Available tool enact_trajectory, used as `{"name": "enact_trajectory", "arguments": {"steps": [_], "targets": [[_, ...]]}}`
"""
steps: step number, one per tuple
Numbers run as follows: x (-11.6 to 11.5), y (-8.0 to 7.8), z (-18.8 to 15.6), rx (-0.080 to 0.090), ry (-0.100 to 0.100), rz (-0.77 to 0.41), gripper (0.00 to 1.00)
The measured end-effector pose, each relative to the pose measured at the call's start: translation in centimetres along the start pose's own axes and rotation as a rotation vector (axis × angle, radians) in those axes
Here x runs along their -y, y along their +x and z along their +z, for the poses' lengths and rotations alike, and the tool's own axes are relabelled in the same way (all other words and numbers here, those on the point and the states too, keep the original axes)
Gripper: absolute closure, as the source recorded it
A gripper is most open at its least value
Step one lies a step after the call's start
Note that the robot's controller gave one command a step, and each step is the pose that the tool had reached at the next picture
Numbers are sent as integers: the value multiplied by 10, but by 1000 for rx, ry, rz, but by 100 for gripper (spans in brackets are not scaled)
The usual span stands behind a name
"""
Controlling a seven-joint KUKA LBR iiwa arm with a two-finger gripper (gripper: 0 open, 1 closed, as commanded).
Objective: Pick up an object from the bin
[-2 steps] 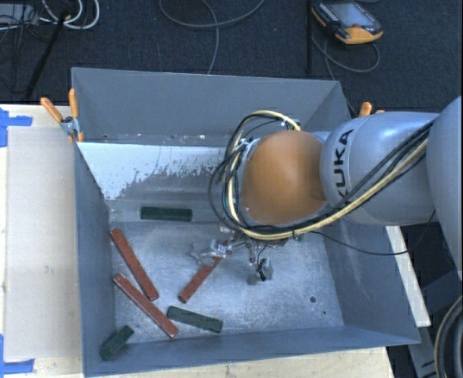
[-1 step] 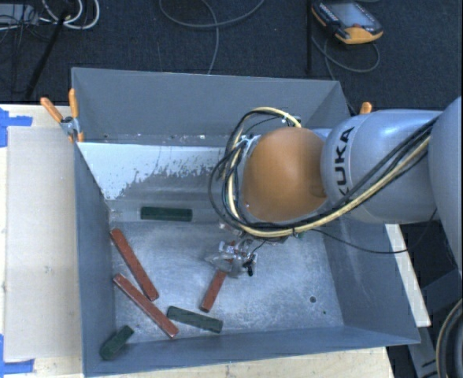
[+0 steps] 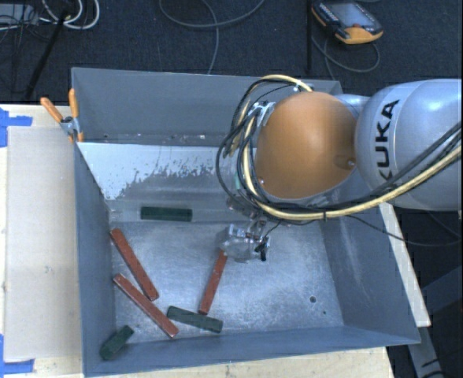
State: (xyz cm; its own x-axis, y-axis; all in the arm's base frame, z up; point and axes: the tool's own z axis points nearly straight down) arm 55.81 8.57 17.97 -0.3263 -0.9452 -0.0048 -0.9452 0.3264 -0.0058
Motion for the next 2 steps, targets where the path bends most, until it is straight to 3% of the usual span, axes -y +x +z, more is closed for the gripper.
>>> {"name": "enact_trajectory", "arguments": {"steps": [1, 2], "targets": [[-2, -29, -11, -1, -6, -242, 100], [38, -50, 11, -1, -8, -461, 100]]}}
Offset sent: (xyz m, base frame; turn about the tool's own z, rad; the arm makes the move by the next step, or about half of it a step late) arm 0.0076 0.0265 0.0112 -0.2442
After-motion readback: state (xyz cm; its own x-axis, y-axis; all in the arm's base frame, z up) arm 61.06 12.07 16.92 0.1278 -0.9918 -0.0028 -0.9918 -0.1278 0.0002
